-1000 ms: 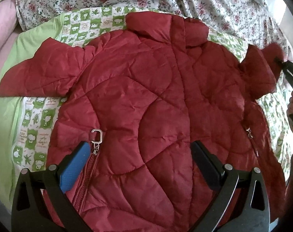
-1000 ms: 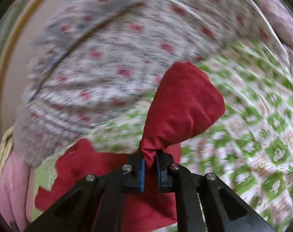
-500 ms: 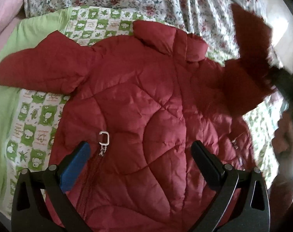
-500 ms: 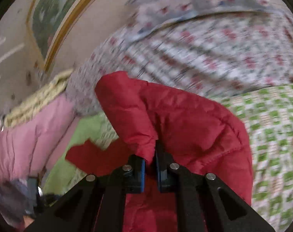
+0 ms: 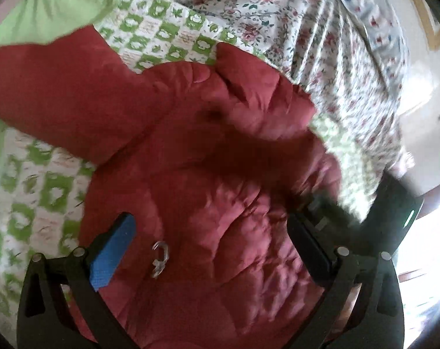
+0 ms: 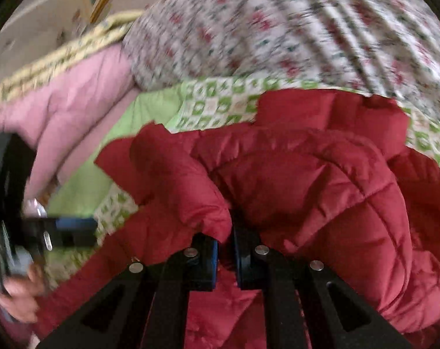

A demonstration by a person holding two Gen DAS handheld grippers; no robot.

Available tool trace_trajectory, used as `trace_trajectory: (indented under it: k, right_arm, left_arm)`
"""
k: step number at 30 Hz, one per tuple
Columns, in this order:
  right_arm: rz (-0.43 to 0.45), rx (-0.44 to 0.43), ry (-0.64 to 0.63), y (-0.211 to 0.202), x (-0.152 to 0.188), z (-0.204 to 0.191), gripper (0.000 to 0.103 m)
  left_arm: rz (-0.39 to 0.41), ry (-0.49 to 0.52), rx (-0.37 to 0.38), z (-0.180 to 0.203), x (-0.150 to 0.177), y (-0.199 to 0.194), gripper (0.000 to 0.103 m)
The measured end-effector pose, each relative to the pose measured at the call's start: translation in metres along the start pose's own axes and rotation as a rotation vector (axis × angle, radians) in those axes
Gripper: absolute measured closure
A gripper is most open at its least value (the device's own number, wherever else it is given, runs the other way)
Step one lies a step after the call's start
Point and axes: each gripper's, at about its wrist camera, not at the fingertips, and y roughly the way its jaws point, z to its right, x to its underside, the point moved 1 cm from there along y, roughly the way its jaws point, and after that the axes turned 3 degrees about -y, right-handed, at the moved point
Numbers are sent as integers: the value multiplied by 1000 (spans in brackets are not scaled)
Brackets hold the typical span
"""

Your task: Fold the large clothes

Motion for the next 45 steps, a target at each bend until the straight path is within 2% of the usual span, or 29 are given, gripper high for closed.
trace_trajectory:
  k: [4,8,9,11,12,13,15,17,21,22,24,25,26,27,31,35,37,40,42,43,45]
  right_arm:
    - [-31,22,-49,13,10,-10,95]
    - [-31,25,-67,16,12,-12,94]
    - [-29,23,-65,15,12,-11,94]
    - [-35,29,-64,16,12,-11,93]
    - [-39,25,-63,18,13,-12,93]
    - [-38,23,-64,19,13,-13,93]
    - [-38,40,-64,16,13,-12,91]
    - [-49,24,-48,15,12,-10,91]
    - [-65,-24,-7,4,13,-7,86]
    - [-70,-33,7,-2,13,-5,82]
    - [-58,-45,44,-15,16,1,71]
    - [-33,-42,64,-26,18,7,61]
    - [-5,-23,86,-37,20,15,53]
    - [15,7,106,-46,22,25,52]
    - [36,154,232,-65,29,80,51]
    - [3,251,332,-63,44,124,49]
    - [-20,256,362,-56,51,135,51]
    - [-34,265,371,-49,58,139,51]
    - [-40,282,361,-46,57,139,51]
    - [-44,295,357,-45,58,139,51]
    - [-48,307,352,-42,59,137,50]
  left_arm:
    - [-43,-97,127,-12,-29,12,0]
    - [-143,-174,217,-24,-50,46,0]
    - [-159,-168,236,-23,-52,53,2]
    - [-167,-144,262,-17,-54,61,25]
    - [-177,-130,245,-15,-55,64,52]
    - [-178,-114,219,-13,-56,65,65]
    - [-162,-85,194,-12,-59,65,81]
    - [-153,-65,200,-11,-62,63,86]
    - [-105,13,161,-3,-66,53,89]
    - [-91,35,138,-1,-68,51,90]
    - [-21,131,27,8,-73,43,91]
    - [11,178,-19,11,-74,39,91]
    - [47,236,-70,16,-75,36,91]
    - [71,282,-105,20,-76,34,91]
    - [133,419,-220,30,-70,44,91]
    - [158,467,-320,27,-62,64,88]
    - [155,441,-325,21,-62,65,79]
    - [175,349,-280,16,-64,42,78]
    - [234,304,-263,17,-62,15,78]
    - [258,297,-245,21,-60,7,78]
    - [259,299,-152,34,-53,-6,78]
